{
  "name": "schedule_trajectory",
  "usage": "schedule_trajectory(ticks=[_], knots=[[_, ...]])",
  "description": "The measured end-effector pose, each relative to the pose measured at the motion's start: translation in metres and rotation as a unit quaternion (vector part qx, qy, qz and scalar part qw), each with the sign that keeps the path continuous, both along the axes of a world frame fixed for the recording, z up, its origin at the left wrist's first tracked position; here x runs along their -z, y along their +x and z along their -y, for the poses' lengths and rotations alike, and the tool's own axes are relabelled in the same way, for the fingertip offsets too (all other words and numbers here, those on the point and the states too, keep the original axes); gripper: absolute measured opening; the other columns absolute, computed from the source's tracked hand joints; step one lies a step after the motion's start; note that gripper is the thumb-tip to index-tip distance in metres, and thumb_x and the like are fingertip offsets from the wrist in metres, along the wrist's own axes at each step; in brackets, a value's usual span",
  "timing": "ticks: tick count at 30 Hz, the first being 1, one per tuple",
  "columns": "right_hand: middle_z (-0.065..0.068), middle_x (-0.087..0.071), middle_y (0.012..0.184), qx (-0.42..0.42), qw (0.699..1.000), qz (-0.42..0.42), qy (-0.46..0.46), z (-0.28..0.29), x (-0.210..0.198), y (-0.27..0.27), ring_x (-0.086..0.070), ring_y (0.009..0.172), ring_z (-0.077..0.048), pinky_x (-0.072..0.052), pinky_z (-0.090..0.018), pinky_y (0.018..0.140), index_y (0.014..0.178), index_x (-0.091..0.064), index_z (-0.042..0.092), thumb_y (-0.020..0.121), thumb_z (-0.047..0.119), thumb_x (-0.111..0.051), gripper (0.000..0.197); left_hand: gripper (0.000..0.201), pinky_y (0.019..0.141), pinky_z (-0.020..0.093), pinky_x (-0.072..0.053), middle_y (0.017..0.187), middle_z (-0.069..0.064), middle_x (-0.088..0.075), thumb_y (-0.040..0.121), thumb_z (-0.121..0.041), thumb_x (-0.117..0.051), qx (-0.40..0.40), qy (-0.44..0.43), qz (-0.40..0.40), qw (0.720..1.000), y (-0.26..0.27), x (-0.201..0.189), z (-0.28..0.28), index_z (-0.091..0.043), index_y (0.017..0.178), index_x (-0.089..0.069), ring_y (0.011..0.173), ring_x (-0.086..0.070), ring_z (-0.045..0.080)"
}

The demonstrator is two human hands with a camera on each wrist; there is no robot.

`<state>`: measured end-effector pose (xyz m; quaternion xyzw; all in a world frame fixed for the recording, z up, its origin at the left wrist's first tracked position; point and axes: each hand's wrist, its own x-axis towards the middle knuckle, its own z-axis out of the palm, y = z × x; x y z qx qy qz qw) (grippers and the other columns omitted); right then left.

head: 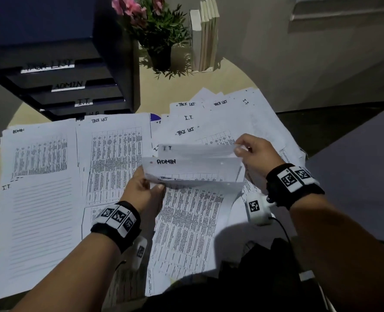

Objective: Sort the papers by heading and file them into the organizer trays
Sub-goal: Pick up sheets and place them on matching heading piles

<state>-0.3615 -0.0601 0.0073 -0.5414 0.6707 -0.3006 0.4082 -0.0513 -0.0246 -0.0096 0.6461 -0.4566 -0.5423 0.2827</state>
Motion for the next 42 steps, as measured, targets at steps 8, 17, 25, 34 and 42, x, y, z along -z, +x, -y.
schedule_trajectory(ticks=[8, 17, 25, 34, 42], knots=[[-0.013, -0.064, 0.11, 0.076, 0.992, -0.089, 0.052, 0.019, 0.022, 0.003, -0.061, 0.102, -0.031, -0.05, -0.038, 0.089, 0.112, -0.068, 0.016, 0.094, 0.02, -0.06, 0.02, 0.01, 0.05, 0.028, -0.054, 0.074, 0.009, -0.065, 0.092, -0.004, -0.062, -0.085, -0.008, 0.051, 0.995, -0.004, 0.002, 0.002, -0.014, 0.092, -0.064, 0.061, -0.061, 0.024], [-0.02, -0.043, 0.138, 0.038, 0.948, -0.259, 0.183, 0.018, 0.046, 0.02, -0.053, 0.119, -0.037, -0.047, -0.04, 0.09, 0.147, -0.023, 0.01, 0.089, 0.024, -0.07, 0.076, 0.021, 0.085, 0.043, -0.056, 0.094, 0.001, -0.069, 0.09, -0.009, -0.066, -0.078, 0.018, 0.11, 0.991, 0.01, 0.008, 0.002, -0.019, 0.108, -0.061, 0.089, -0.067, 0.022], [-0.013, -0.058, 0.1, 0.106, 0.959, -0.259, -0.052, 0.009, 0.002, -0.003, -0.054, 0.088, -0.029, -0.039, -0.033, 0.07, 0.097, -0.057, 0.008, 0.097, 0.013, -0.051, 0.008, 0.031, 0.083, 0.035, -0.05, 0.101, 0.005, -0.067, 0.086, -0.012, -0.073, -0.109, 0.001, 0.16, 0.981, 0.019, 0.018, 0.012, -0.008, 0.114, -0.061, 0.094, -0.064, 0.026], [0.004, -0.058, 0.083, 0.163, 0.965, -0.138, -0.154, 0.012, -0.087, -0.022, -0.053, 0.067, -0.012, -0.04, -0.024, 0.059, 0.1, -0.063, 0.019, 0.095, 0.024, -0.057, 0.009, 0.023, 0.088, 0.037, -0.044, 0.102, 0.012, -0.057, 0.097, -0.02, -0.057, -0.165, 0.043, 0.182, 0.968, 0.032, 0.011, 0.031, -0.003, 0.112, -0.052, 0.102, -0.057, 0.032], [0.005, -0.052, 0.079, 0.028, 0.995, -0.071, 0.063, -0.026, 0.012, 0.056, -0.048, 0.065, -0.013, -0.033, -0.029, 0.056, 0.093, -0.049, 0.017, 0.094, 0.031, -0.062, 0.019, 0.104, 0.111, 0.057, -0.035, 0.145, 0.014, -0.05, 0.065, -0.095, -0.046, -0.178, 0.119, 0.034, 0.976, 0.008, 0.016, 0.014, -0.022, 0.138, -0.053, 0.134, -0.043, 0.043]])
